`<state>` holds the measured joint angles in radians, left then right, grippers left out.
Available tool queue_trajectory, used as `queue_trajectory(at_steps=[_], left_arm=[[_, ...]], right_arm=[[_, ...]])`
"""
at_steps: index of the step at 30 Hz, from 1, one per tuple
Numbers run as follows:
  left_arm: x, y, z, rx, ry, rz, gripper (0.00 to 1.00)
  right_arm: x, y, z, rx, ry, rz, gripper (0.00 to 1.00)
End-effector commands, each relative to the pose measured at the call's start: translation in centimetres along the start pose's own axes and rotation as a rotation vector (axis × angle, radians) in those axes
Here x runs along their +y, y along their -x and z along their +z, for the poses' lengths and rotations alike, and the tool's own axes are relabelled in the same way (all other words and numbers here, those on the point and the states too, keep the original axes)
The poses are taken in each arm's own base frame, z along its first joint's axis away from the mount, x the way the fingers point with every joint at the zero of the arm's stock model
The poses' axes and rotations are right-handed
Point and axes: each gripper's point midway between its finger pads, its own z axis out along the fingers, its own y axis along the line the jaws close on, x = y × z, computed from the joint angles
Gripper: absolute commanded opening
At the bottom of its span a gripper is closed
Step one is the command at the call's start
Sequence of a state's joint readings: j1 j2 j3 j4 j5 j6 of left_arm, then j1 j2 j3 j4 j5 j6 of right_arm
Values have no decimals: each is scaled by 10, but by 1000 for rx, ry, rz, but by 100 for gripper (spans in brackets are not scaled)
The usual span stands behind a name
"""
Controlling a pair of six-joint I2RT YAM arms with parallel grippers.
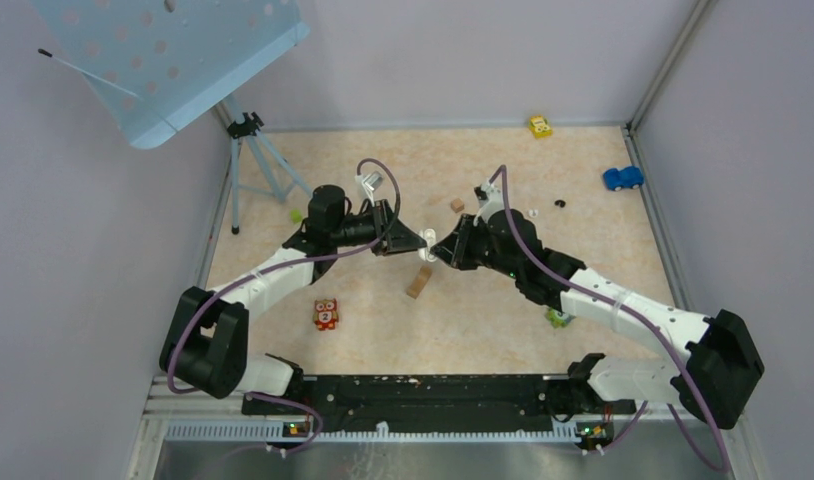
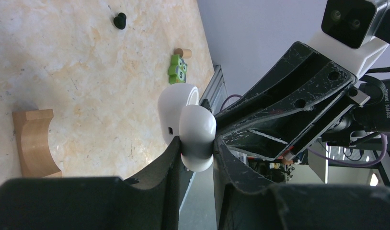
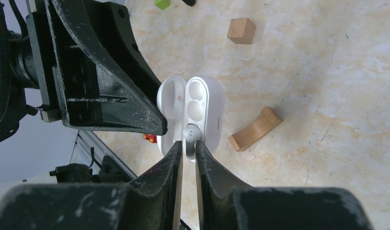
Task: Insert the wireless bluetooth earbuds into the charging case
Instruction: Insert the left earbud into the left side groove of the charging case, then move the right earbud to the corner of the board.
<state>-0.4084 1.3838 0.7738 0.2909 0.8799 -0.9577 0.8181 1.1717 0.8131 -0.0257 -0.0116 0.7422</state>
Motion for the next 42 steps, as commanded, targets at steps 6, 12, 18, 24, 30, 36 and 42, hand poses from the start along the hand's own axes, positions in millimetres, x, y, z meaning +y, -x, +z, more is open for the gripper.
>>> queue_trajectory(at_steps=[6, 12, 18, 24, 30, 36, 42], left_arm=[[-9, 2, 1, 6, -40, 56, 1], [-8, 1, 0, 5, -35, 53, 2], [-9, 1, 0, 2, -34, 57, 1], [1, -3, 1, 22, -17, 53, 2], [13, -9, 5, 84, 8, 54, 1], [17, -10, 6, 112, 32, 62, 1], [12, -9, 4, 113, 28, 70, 1]], right_arm=[[19, 14, -5, -56, 66, -9, 22], [20, 12, -7, -47, 75, -11, 13], [19, 17, -11, -70, 70, -5, 20], [7, 44, -35, -146, -63, -36, 37], [-60, 85, -75, -263, -250, 36, 41], [-182, 86, -91, -228, -510, 182, 38], [-248, 101, -62, -94, -699, 103, 37]])
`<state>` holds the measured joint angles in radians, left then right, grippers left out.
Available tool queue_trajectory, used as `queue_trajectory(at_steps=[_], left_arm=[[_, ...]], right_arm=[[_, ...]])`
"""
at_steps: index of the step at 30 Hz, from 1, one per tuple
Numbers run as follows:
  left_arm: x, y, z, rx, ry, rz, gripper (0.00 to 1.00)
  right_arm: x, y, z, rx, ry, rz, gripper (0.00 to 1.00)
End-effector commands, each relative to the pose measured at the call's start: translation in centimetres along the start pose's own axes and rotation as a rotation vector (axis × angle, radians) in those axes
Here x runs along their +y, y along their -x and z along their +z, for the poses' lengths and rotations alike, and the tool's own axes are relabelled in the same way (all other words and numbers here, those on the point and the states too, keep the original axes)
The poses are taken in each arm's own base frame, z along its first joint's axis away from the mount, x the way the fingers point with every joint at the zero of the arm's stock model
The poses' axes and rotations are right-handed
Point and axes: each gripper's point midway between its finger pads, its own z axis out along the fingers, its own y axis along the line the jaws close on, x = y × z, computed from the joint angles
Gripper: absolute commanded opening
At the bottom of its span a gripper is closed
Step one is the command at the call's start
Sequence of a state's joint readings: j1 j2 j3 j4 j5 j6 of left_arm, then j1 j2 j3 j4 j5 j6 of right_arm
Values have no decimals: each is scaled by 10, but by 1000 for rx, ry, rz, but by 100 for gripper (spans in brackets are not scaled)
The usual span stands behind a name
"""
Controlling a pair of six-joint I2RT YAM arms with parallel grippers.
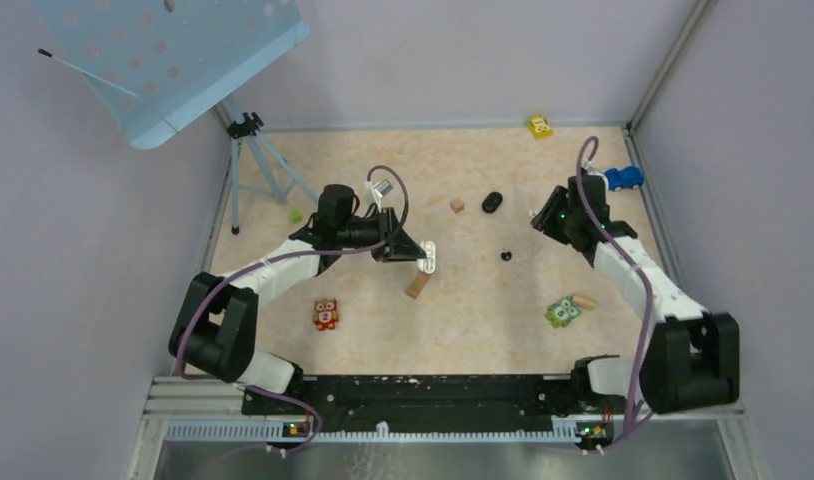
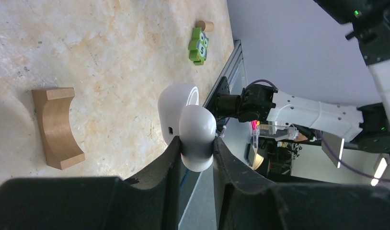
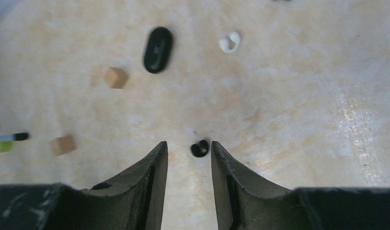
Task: Insert the wireless bluetooth earbuds into the charging case
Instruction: Move the right earbud to the corner of the board.
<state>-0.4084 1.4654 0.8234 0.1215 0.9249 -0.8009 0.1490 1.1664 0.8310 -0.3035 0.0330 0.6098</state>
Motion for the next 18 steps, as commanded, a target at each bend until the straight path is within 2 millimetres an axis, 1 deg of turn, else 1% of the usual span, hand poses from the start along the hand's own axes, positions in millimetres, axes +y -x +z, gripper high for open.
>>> queue_trajectory(at_steps=[1, 4, 5, 8, 14, 18], left_arm=[[-19, 7, -3, -6, -37, 77, 1], [-23, 7, -6, -12, -38, 83, 1], [-23, 6, -6, -11, -38, 84, 1], [-23, 4, -8, -8, -38, 84, 1], [-23, 2, -9, -6, -34, 87, 1], [-26, 0, -11, -4, -40, 94, 1]], right_arm=[[-6, 8, 38, 66, -68, -144, 37], [-9, 10, 66, 102, -106, -195, 37], [-13, 7, 77, 124, -123, -210, 37], [-16, 7, 96, 146, -140, -237, 37], [-26, 6, 124, 181, -162, -263, 38], [-26, 9, 138, 200, -143, -250, 39]])
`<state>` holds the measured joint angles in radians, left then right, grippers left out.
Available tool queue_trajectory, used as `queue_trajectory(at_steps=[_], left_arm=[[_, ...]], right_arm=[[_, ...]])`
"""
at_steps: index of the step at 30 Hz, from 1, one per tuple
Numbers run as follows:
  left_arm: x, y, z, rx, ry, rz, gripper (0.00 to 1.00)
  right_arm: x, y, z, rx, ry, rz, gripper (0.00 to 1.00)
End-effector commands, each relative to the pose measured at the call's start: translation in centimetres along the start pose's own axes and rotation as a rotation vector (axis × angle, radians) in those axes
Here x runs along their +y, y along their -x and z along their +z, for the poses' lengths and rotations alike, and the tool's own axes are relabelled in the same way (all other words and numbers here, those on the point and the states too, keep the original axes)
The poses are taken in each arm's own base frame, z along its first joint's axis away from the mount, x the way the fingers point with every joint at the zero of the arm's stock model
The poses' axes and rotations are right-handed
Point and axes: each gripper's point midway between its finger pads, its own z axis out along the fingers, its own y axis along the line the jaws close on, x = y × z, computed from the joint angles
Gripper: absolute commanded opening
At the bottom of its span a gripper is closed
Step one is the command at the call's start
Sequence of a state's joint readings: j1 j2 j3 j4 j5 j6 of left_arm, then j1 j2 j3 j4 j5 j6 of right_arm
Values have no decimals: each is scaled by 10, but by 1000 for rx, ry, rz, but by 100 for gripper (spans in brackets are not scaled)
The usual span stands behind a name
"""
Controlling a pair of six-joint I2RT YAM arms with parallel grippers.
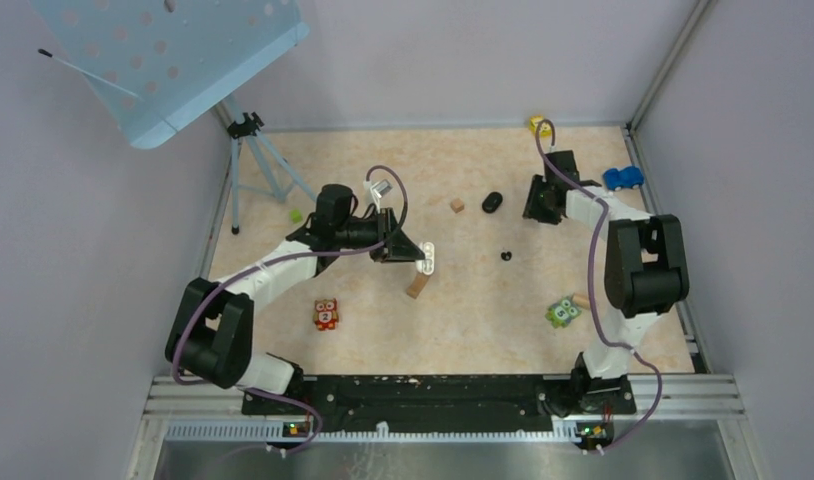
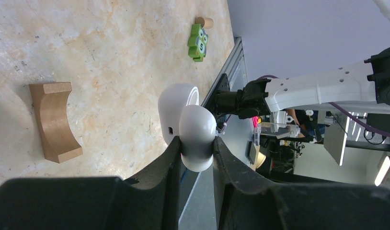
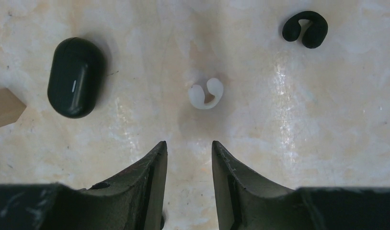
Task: Insert the wireless bluetooth earbuds into the charging case
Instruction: Move the right earbud to the corner of the board.
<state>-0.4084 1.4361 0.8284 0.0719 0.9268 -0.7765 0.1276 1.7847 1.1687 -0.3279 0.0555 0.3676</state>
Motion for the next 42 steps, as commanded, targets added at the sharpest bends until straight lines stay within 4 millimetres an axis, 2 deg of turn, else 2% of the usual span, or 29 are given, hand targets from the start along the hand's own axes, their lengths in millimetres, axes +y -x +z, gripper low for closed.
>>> queue_trajectory(at_steps=[1, 10, 26, 42], left_arm=[[-21, 4, -6, -14, -43, 84, 2], [-19, 0, -8, -24, -32, 79, 2], [-16, -2, -8, -22, -32, 75, 2], [-15, -2, -7, -18, -29, 71, 2]], right_arm=[[4, 34, 8, -58, 30, -12, 39], [9, 43, 23, -34, 30, -35, 40], [8, 32, 44, 2, 28, -26, 40], [2, 44, 54, 8, -18, -83, 41]])
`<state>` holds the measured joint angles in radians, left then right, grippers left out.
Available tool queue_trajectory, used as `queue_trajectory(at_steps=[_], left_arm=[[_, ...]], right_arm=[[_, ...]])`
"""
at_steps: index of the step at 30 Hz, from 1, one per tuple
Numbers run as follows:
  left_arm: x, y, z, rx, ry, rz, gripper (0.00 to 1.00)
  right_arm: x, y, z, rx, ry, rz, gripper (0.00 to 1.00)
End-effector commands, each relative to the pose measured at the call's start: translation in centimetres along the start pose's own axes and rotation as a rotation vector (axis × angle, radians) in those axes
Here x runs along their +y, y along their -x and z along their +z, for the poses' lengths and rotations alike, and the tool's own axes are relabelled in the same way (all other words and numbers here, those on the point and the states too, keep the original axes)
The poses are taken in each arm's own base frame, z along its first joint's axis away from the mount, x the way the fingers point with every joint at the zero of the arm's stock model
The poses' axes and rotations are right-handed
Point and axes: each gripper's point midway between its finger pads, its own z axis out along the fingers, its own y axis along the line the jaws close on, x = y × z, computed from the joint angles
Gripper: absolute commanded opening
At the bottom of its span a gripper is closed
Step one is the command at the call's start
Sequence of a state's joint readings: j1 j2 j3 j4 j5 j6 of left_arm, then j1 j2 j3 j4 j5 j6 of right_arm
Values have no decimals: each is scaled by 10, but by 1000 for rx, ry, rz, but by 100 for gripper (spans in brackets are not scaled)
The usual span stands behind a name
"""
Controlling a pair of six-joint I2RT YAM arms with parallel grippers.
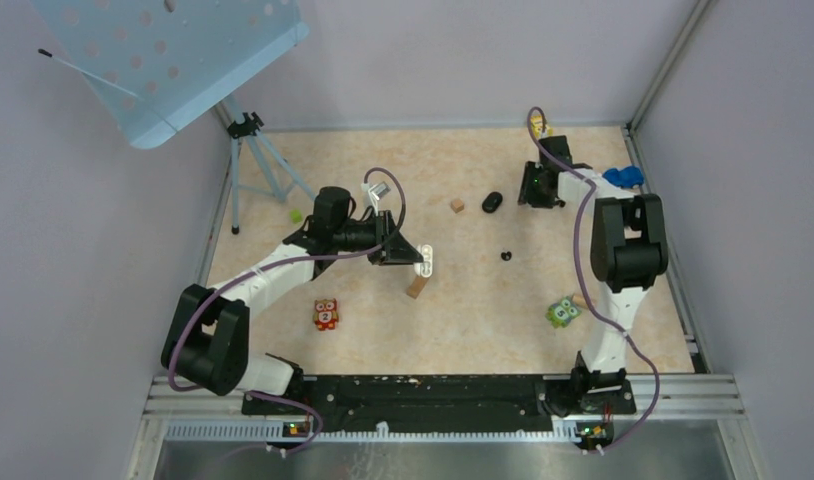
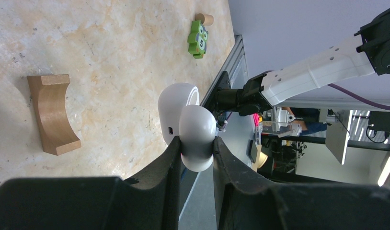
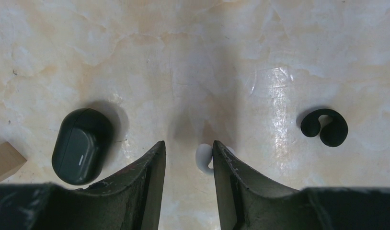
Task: Insert the wireless bluetooth earbuds into the charging case
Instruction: Move the right earbud to the corner of the board.
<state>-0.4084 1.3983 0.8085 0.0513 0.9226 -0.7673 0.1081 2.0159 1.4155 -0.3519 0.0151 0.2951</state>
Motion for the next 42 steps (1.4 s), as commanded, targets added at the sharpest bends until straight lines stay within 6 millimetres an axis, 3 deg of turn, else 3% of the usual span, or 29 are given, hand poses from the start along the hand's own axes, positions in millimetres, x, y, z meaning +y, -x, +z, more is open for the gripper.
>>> queue_trajectory(at_steps=[1, 16, 23, 36, 39, 42], left_arm=[[-12, 4, -2, -16, -32, 63, 2], [-13, 5, -2, -11, -38, 66, 2], [-12, 3, -2, -10, -35, 65, 2], [-11, 3, -1, -10, -36, 62, 2], [-11, 3, -1, -9, -36, 62, 2], [-11, 3, -1, -10, -38, 62, 3]], right_arm=[[-9, 10, 7, -8, -48, -29, 41], [-30, 2, 7, 14, -129, -37, 37], [-35, 5, 1, -9, -144, -35, 15], [-38, 8, -15, -34, -158, -24, 13], [-37, 3, -20, -36, -140, 5, 1], [-30, -2, -28, -45, -83, 31, 0]])
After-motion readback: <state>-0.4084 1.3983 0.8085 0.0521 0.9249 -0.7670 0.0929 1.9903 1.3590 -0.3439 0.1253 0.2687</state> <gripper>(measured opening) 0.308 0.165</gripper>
